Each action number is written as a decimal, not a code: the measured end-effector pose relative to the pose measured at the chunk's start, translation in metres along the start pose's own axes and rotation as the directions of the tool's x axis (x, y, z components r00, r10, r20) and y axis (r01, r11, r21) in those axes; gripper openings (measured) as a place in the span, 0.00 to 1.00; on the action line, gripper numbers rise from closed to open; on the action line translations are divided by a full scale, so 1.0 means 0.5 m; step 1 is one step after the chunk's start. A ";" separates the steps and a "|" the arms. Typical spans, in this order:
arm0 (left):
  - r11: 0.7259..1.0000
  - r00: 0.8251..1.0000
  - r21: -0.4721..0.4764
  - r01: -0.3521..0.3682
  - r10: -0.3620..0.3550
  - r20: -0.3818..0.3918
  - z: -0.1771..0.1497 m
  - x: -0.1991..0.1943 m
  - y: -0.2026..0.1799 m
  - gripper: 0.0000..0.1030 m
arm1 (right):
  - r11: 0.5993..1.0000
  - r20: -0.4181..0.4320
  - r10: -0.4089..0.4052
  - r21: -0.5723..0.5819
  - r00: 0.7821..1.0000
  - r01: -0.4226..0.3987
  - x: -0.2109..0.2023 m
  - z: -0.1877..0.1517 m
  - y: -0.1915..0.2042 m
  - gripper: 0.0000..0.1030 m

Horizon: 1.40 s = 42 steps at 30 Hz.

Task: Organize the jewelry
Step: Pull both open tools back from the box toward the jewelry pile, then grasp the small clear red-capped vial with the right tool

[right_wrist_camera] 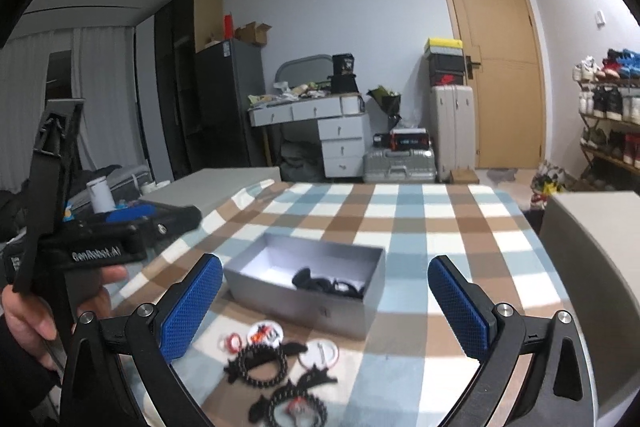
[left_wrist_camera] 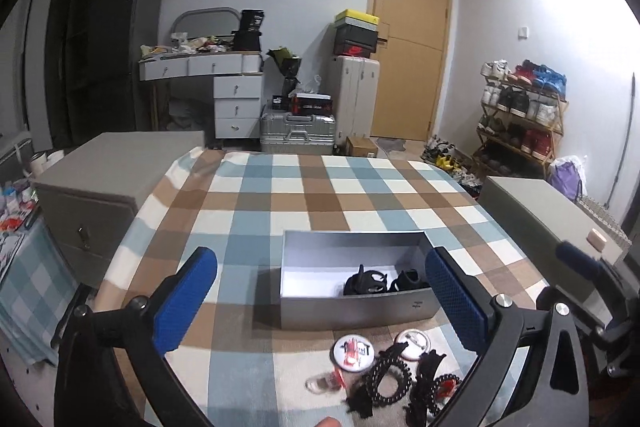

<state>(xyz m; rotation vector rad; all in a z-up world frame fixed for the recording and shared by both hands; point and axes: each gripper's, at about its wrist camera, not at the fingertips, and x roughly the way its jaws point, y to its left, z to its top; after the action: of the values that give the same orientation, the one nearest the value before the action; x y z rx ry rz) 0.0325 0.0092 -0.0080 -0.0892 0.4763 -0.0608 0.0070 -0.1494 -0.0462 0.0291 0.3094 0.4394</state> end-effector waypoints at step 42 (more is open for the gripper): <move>0.996 0.980 -0.077 -0.047 0.031 -0.196 -0.150 -0.011 0.032 0.99 | 0.982 -0.298 0.127 0.173 0.946 -0.078 0.064 -0.203 0.010 0.45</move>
<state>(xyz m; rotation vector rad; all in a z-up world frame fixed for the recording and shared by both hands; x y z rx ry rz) -0.0065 0.0200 -0.0736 -0.1547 0.6767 -0.0116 0.0019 -0.1353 -0.1519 0.1346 0.6531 0.5230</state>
